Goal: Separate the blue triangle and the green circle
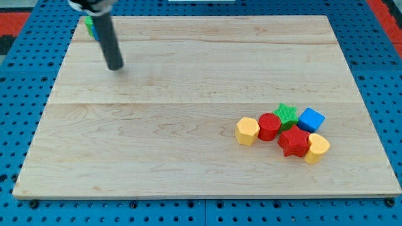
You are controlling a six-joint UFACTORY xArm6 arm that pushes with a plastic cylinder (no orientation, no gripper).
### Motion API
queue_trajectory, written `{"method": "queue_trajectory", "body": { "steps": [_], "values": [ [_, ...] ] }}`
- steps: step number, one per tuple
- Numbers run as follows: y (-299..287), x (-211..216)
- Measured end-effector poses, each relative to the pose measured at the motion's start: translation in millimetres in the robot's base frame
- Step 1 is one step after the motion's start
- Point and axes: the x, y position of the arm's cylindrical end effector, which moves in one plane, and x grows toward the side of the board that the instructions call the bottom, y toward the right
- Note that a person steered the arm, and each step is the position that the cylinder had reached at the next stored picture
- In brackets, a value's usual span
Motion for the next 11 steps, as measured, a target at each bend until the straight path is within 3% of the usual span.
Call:
{"method": "queue_trajectory", "body": {
  "steps": [2, 4, 6, 8, 9, 10, 11],
  "values": [
    [-102.2, -76.8],
    [-7.0, -84.3],
    [-58.4, -137.7],
    [-50.8, -137.7],
    [66.2, -125.3],
    [152.1, -75.6],
    [145.5, -18.0]
  ]
}}
